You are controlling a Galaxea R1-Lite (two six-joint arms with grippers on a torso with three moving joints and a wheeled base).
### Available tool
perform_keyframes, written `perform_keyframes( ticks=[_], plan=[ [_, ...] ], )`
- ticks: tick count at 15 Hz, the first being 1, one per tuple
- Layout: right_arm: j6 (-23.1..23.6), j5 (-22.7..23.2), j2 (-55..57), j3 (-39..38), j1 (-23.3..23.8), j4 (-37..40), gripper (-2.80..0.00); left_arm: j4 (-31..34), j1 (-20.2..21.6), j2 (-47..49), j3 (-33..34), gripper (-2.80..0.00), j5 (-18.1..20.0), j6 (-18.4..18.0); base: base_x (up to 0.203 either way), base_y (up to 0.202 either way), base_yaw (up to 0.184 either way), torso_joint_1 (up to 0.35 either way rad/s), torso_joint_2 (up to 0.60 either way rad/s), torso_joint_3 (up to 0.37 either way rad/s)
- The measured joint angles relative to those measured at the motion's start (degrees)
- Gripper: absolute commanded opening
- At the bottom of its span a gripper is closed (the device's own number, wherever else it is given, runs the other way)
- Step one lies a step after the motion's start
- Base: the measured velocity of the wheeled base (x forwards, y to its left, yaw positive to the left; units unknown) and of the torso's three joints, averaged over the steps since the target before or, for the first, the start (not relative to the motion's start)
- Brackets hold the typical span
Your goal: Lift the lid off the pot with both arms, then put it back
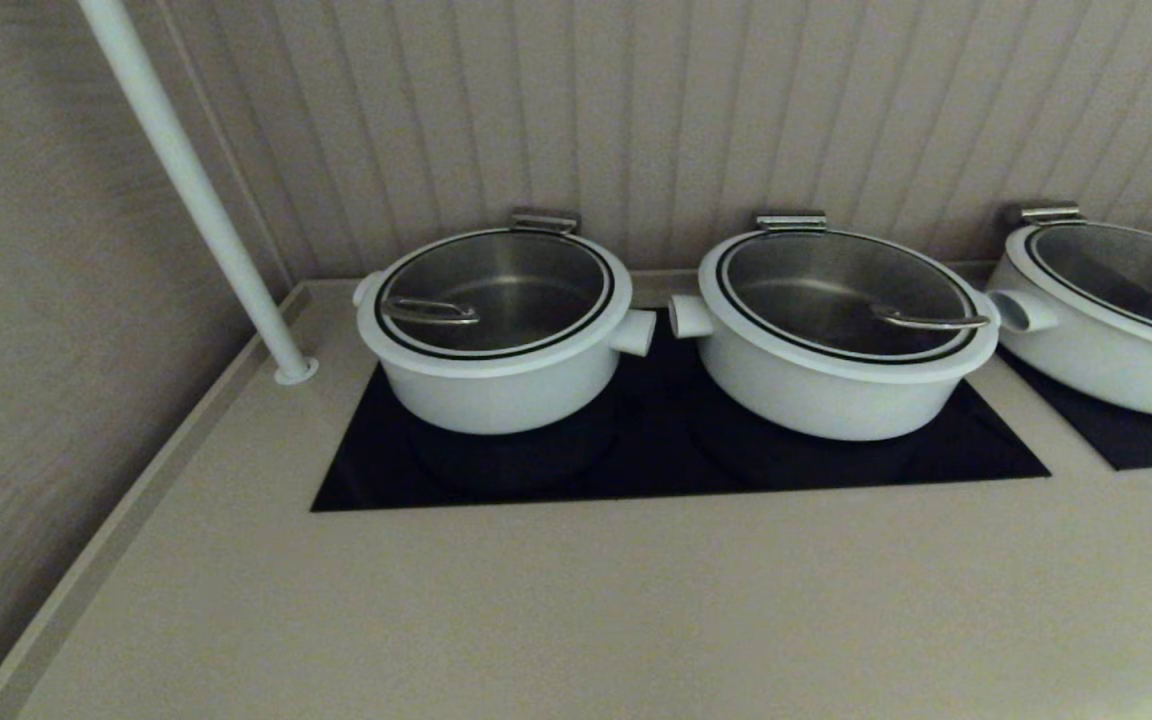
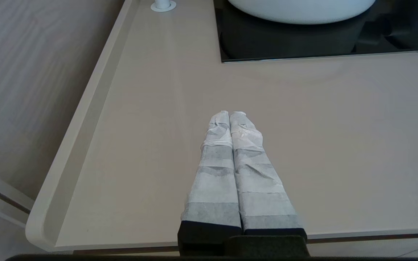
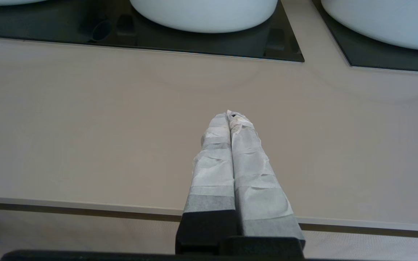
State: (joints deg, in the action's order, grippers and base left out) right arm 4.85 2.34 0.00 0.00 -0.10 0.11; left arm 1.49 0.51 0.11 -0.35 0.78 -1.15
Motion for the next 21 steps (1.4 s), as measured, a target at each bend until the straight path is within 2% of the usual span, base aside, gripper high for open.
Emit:
perform_keyframes(
  ticks=[21],
  plan=[
    [-0.32, -0.11, 0.0, 0.0, 0.02, -0.04, -2.8, -0.01, 0.0, 0.0, 0.02, -2.8, -0.01, 0.01, 0.0, 0.0, 0.0, 0.0, 0.0, 0.0]
  ],
)
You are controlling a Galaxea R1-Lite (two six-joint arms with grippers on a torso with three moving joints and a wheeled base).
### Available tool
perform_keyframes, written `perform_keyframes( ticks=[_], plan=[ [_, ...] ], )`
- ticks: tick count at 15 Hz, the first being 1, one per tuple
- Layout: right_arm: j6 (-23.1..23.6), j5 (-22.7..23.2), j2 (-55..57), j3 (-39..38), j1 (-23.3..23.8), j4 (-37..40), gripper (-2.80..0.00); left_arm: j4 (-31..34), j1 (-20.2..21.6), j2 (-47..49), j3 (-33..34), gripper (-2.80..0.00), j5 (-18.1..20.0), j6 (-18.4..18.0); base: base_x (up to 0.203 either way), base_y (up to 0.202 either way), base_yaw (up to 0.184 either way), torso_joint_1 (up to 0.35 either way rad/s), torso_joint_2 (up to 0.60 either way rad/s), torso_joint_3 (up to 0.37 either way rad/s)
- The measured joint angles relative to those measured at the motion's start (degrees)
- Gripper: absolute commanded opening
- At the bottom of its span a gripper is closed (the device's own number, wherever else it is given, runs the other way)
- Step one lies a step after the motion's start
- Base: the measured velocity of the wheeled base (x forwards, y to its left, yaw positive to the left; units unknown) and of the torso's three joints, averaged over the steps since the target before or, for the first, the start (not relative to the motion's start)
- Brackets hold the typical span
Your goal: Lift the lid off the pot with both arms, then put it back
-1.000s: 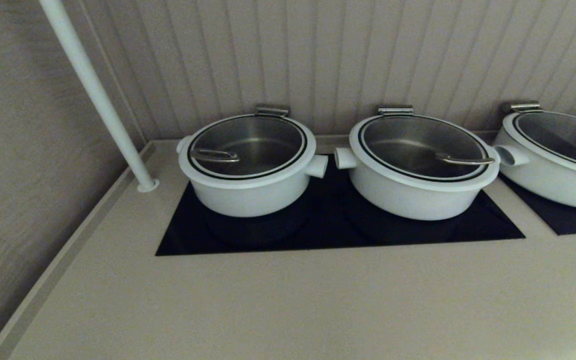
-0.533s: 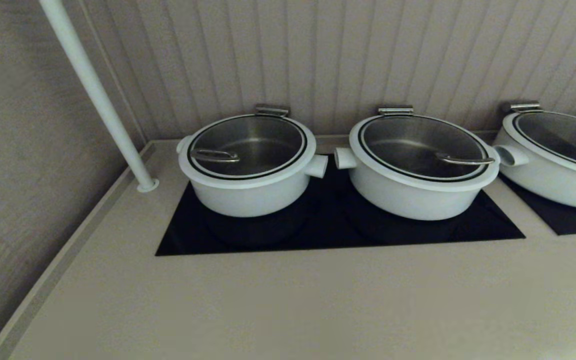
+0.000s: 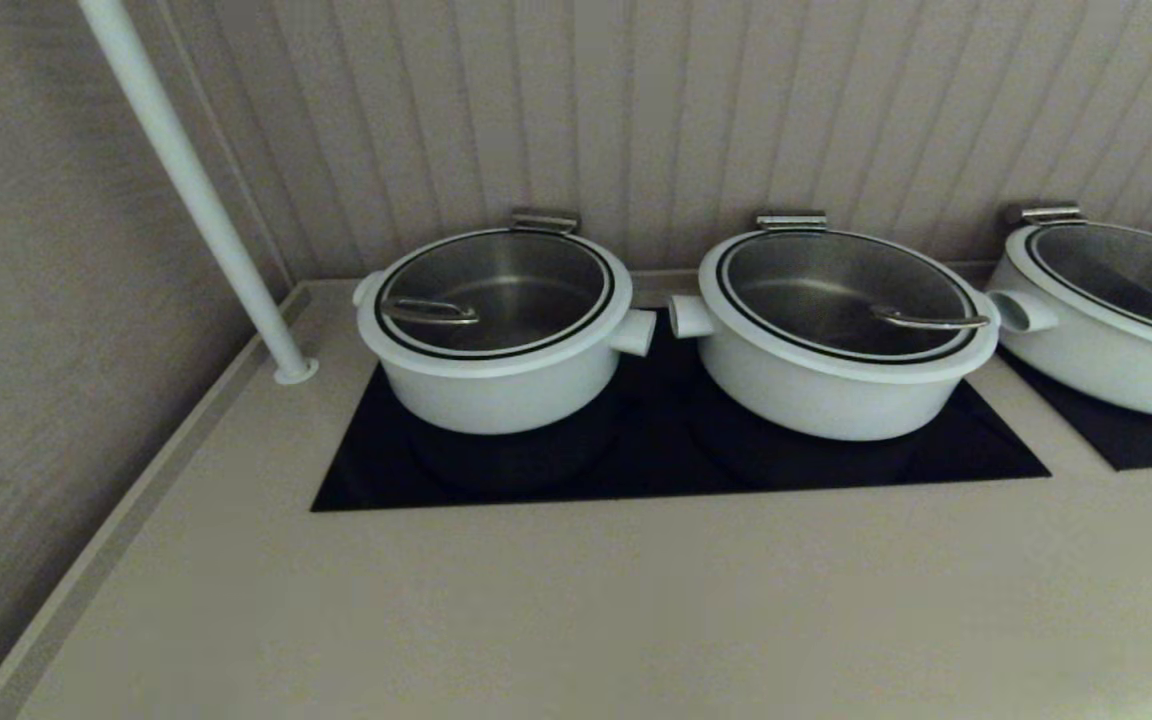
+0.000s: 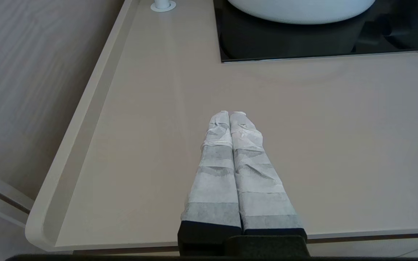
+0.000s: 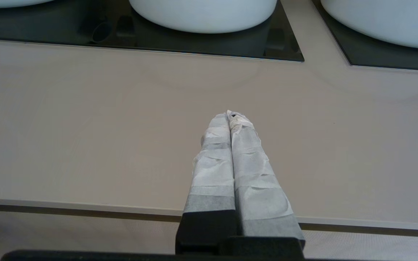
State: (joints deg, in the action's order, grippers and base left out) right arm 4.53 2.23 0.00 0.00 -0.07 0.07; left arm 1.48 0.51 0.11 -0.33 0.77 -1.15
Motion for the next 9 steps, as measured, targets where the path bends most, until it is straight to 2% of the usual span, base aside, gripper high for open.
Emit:
perform_keyframes(
  ticks=[9],
  plan=[
    [0.06, 0.0, 0.0, 0.0, 0.0, 0.0, -2.8, 0.01, 0.01, 0.0, 0.0, -2.8, 0.01, 0.02, 0.0, 0.0, 0.0, 0.0, 0.0, 0.0]
  ],
)
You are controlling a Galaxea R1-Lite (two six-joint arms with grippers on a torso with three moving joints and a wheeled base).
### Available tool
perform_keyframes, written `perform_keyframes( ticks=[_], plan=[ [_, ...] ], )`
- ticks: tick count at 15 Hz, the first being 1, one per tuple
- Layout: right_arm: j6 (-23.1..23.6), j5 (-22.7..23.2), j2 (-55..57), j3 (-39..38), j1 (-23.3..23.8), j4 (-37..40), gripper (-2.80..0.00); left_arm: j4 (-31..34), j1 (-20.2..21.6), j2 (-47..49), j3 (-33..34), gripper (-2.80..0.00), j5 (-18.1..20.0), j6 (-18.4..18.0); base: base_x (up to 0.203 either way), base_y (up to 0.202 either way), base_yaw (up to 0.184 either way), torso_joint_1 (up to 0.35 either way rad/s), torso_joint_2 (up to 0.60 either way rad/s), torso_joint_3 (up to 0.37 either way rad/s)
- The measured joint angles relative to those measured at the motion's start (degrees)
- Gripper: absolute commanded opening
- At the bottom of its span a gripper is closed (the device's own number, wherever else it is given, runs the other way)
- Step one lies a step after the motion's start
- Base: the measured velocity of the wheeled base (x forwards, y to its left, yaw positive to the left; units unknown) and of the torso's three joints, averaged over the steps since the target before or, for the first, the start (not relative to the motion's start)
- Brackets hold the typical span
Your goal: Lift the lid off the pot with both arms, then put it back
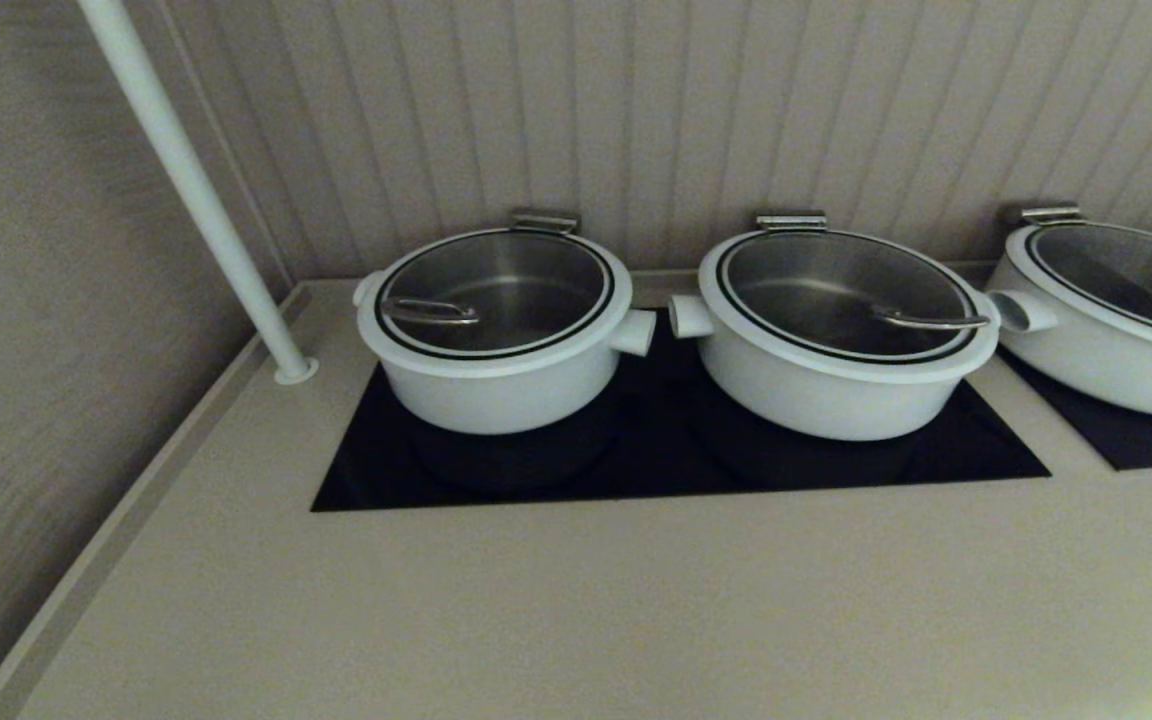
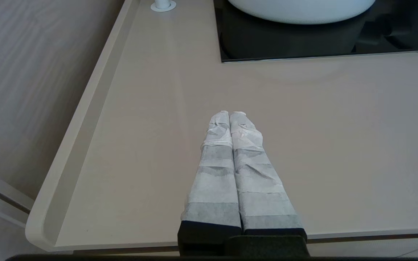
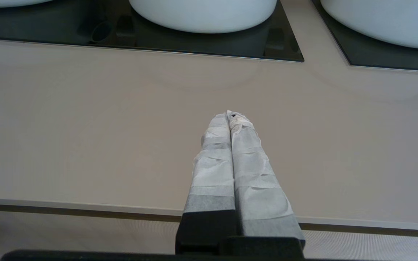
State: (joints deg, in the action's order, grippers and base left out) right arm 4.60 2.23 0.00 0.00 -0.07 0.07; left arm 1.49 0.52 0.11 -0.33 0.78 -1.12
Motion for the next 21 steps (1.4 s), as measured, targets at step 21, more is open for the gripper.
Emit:
perform_keyframes(
  ticks=[21],
  plan=[
    [-0.07, 0.02, 0.0, 0.0, 0.0, 0.02, -2.8, 0.0, -0.01, 0.0, 0.0, -2.8, -0.01, 0.0, 0.0, 0.0, 0.0, 0.0, 0.0, 0.0]
  ],
)
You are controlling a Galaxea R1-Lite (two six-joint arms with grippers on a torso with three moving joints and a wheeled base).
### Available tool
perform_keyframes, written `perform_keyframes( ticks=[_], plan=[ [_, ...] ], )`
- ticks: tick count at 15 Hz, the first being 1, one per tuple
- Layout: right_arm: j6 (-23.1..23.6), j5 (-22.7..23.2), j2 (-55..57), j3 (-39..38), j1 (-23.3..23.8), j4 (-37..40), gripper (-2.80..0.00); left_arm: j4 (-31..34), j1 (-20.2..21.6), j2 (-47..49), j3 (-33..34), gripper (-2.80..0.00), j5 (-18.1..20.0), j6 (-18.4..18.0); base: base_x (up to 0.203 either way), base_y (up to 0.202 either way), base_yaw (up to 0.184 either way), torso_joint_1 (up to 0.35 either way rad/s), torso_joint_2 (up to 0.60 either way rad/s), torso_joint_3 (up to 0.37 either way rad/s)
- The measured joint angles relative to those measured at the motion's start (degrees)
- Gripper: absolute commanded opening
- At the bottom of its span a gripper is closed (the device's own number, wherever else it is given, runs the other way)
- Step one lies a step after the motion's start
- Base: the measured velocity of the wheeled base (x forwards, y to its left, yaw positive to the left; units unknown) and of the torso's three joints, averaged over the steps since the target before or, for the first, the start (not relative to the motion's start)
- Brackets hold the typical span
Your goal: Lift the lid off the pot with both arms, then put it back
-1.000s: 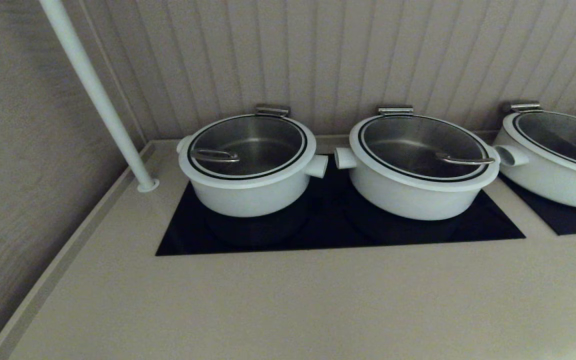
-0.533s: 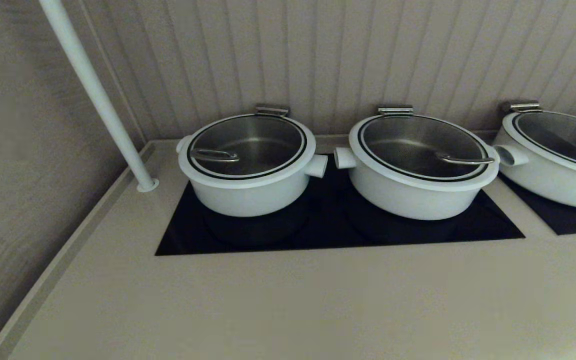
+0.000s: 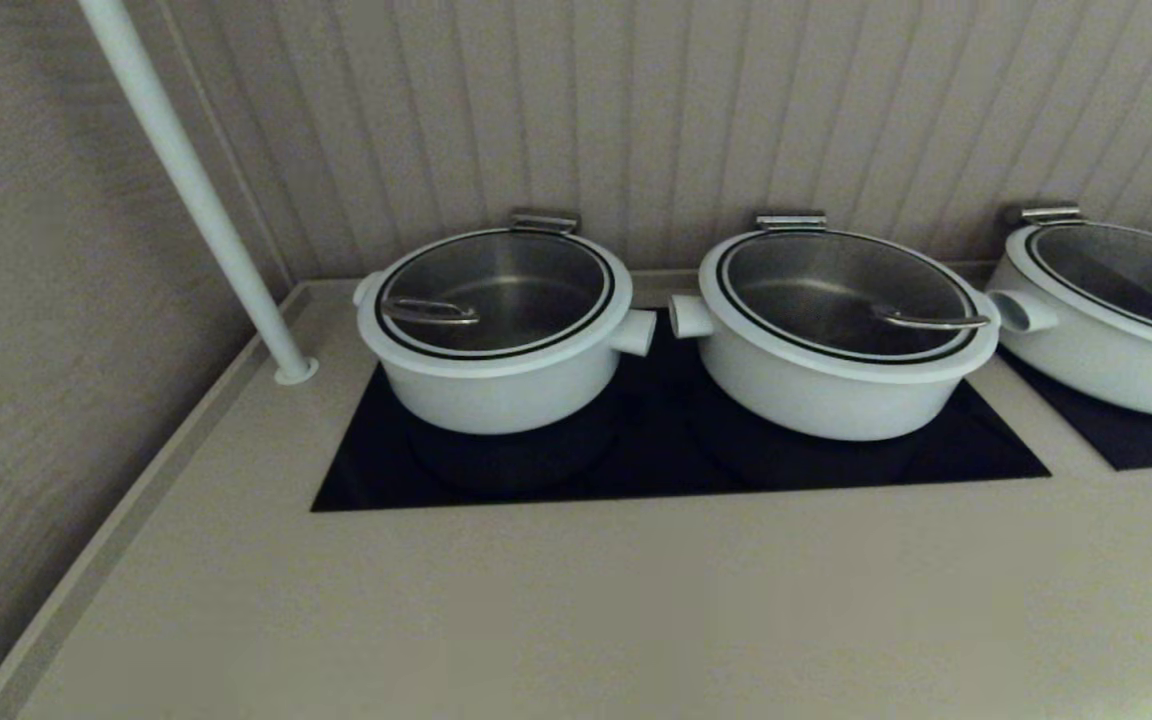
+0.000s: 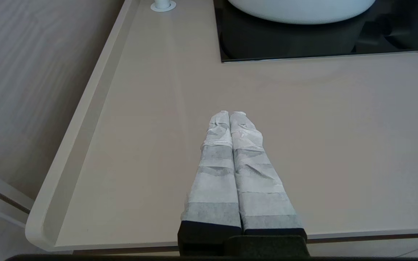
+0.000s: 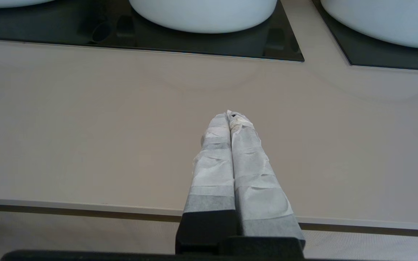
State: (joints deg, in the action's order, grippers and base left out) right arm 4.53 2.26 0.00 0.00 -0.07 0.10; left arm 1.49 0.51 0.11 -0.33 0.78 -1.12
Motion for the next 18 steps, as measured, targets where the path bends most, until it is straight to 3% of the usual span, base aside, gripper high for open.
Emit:
perform_keyframes(
  ticks=[18],
  plan=[
    [0.1, 0.0, 0.0, 0.0, 0.0, 0.0, -2.8, -0.01, 0.0, 0.0, -0.02, -2.8, 0.02, 0.0, 0.0, 0.0, 0.0, 0.0, 0.0, 0.0]
  ],
)
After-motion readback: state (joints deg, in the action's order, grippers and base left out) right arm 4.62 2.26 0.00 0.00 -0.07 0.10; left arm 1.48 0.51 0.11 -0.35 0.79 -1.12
